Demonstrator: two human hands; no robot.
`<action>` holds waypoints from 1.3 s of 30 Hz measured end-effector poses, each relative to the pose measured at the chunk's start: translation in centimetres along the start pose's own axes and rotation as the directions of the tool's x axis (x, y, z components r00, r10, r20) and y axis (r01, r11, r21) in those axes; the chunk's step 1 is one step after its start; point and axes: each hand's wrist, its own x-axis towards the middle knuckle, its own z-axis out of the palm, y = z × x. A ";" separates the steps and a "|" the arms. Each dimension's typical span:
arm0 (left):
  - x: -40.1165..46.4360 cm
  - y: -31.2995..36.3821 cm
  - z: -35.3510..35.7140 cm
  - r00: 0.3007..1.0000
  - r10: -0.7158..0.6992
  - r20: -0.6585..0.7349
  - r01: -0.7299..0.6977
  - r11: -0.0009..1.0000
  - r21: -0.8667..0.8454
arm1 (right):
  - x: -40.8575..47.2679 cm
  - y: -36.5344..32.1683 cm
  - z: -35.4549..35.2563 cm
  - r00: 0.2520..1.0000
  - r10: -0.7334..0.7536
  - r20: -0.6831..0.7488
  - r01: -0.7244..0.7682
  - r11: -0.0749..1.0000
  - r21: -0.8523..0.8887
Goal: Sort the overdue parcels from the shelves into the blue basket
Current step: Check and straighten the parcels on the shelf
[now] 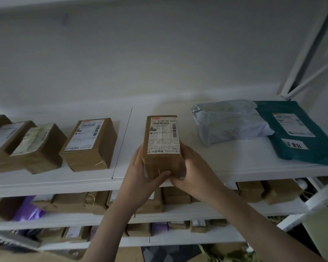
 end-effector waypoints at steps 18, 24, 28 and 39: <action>-1.7 2.0 -0.8 0.946 0.268 -0.183 -0.257 0.963 0.086 | -1.6 -2.5 -0.5 0.970 -0.159 -0.185 0.129 0.978 -0.166; -1.7 1.3 -1.1 0.951 0.252 -0.176 -0.243 0.967 0.069 | -1.3 -2.6 0.1 0.973 -0.158 -0.171 0.127 0.976 -0.179; -1.8 0.6 -1.3 0.960 0.230 -0.161 -0.227 0.973 0.038 | -1.1 -2.8 0.6 0.976 -0.144 -0.166 0.117 0.980 -0.158; -0.1 -3.4 -2.4 0.996 0.048 -0.069 -0.042 0.996 0.079 | 1.9 -1.0 3.1 0.995 0.087 0.040 -0.088 0.996 0.023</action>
